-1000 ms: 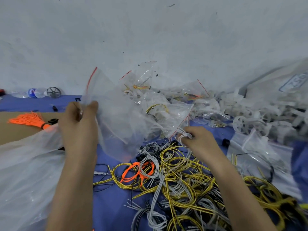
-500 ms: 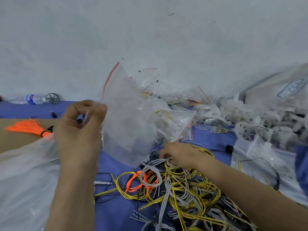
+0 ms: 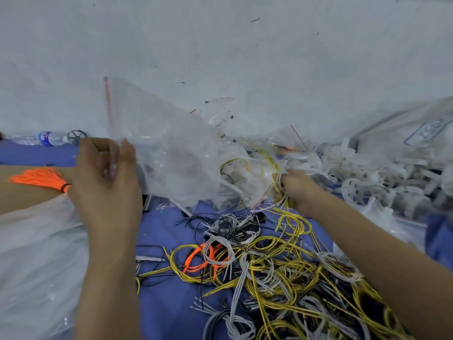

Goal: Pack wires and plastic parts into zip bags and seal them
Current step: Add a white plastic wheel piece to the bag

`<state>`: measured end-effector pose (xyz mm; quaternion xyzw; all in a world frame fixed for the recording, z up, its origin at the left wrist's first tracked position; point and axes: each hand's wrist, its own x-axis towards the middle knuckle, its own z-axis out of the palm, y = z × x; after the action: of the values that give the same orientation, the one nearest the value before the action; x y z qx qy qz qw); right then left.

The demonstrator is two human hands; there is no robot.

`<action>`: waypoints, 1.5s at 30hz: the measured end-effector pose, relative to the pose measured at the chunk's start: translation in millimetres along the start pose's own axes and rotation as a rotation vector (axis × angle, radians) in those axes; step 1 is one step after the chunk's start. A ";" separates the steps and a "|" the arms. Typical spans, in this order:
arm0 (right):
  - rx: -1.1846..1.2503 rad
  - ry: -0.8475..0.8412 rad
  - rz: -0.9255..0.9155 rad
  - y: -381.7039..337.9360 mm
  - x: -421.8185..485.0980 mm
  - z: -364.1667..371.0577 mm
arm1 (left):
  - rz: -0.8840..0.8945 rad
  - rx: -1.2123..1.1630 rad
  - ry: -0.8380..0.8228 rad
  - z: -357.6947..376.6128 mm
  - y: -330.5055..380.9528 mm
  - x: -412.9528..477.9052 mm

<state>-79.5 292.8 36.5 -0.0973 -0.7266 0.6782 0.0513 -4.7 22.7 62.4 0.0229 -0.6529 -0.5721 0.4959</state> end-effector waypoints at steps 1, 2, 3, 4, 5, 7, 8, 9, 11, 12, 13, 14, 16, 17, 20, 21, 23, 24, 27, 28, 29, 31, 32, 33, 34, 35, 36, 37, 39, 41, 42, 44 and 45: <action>-0.056 -0.045 0.044 5.4 -3.0 8.5 | 0.003 0.016 -0.006 -1.1 0.6 0.7; -0.193 -0.080 0.043 13.7 -5.0 19.7 | 0.003 0.036 -0.009 -1.8 0.2 1.9; -0.368 -0.100 0.018 24.0 -7.1 32.4 | -0.005 0.061 -0.014 -1.6 -0.2 3.4; -0.532 -0.113 -0.008 34.9 -8.9 45.5 | -0.017 0.083 -0.021 -1.5 -1.4 4.8; -0.671 -0.118 -0.028 46.2 -10.2 57.8 | -0.030 0.098 -0.036 -1.5 -2.1 5.1; -0.852 -0.091 -0.062 63.7 -11.9 76.4 | -0.047 0.143 -0.073 -1.6 -2.1 4.2; -0.895 -0.067 -0.073 68.2 -12.9 81.9 | -0.045 0.175 -0.097 -1.3 -1.8 3.0; -0.920 -0.049 -0.080 69.0 -14.1 85.2 | -0.037 0.201 -0.126 -0.7 -2.0 1.6; -0.984 -0.056 -0.068 65.2 -16.0 87.4 | -0.027 0.192 -0.206 1.7 -2.7 -1.8; -1.026 -0.071 -0.055 62.1 -16.1 87.3 | -0.034 0.163 -0.258 3.4 -2.6 -3.5; -1.072 -0.093 -0.049 59.1 -16.2 87.5 | -0.043 0.136 -0.309 5.4 -2.4 -5.0; -1.104 -0.113 -0.065 57.6 -16.5 87.6 | -0.046 0.125 -0.351 7.3 -2.7 -6.3; -1.144 -0.136 -0.125 56.9 -17.6 86.9 | -0.025 0.147 -0.410 10.9 -3.1 -9.2; -1.151 -0.121 -0.150 54.7 -18.1 84.6 | -0.010 0.161 -0.434 13.1 -3.2 -10.5; -1.182 -0.055 -0.233 33.2 -21.0 63.4 | 0.010 0.172 -0.509 19.8 -1.9 -14.9; -1.184 -0.066 -0.256 20.6 -22.9 52.2 | 0.010 0.181 -0.541 22.2 -1.1 -17.0; -1.204 -0.109 -0.294 -4.1 -25.9 26.3 | 0.034 0.224 -0.604 27.5 2.0 -23.4; -1.232 -0.117 -0.294 -17.4 -28.1 13.0 | 0.065 0.244 -0.638 30.4 4.0 -27.2; -1.195 -0.135 -0.227 -51.7 -37.5 -31.4 | 0.149 0.259 -0.805 36.2 15.4 -39.3; -1.116 -0.151 -0.193 -59.4 -41.3 -47.1 | 0.165 0.256 -0.856 38.1 19.0 -43.0; -1.072 -0.152 -0.172 -65.9 -44.8 -63.0 | 0.169 0.255 -0.898 40.7 22.4 -46.2; -0.963 -0.138 -0.163 -74.6 -53.1 -91.8 | 0.163 0.270 -0.969 46.4 27.3 -53.4; -0.903 -0.137 -0.157 -76.3 -56.6 -102.3 | 0.166 0.281 -1.001 49.9 28.9 -57.7; -0.865 -0.135 -0.151 -76.9 -58.6 -110.9 | 0.173 0.292 -1.033 53.4 30.1 -62.3; -0.848 -0.134 -0.161 -76.9 -61.5 -116.9 | 0.180 0.304 -1.067 56.7 30.8 -67.3; -0.835 -0.133 -0.181 -76.3 -64.2 -120.4 | 0.187 0.314 -1.100 59.8 31.5 -72.7; -0.800 -0.137 -0.215 -76.7 -67.7 -120.9 | 0.196 0.319 -1.133 62.8 32.6 -78.2; -0.706 -0.147 -0.247 -76.9 -71.5 -119.7 | 0.205 0.316 -1.165 65.6 34.2 -83.6; -0.221 -0.284 -0.197 -80.7 -82.5 -114.8 | 0.217 0.303 -1.223 68.7 40.3 -92.7; 0.365 -0.581 -0.066 -85.2 -96.3 -102.9 | 0.238 0.277 -1.256 69.5 48.1 -98.3; 0.513 -0.688 -0.055 -83.9 -102.0 -92.9 | 0.264 0.250 -1.261 69.1 51.2 -100.3; 0.499 -0.743 -0.119 -74.5 -109.3 -71.7 | 0.334 0.183 -1.277 68.8 56.3 -103.8; 0.467 -0.761 -0.093 -68.6 -110.8 -59.7 | 0.358 0.154 -1.291 67.8 58.1 -105.4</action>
<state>36.0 323.5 115.7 0.2060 -0.5247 0.8085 -0.1688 34.2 154.8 51.5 -0.3969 -0.8510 -0.3317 0.0904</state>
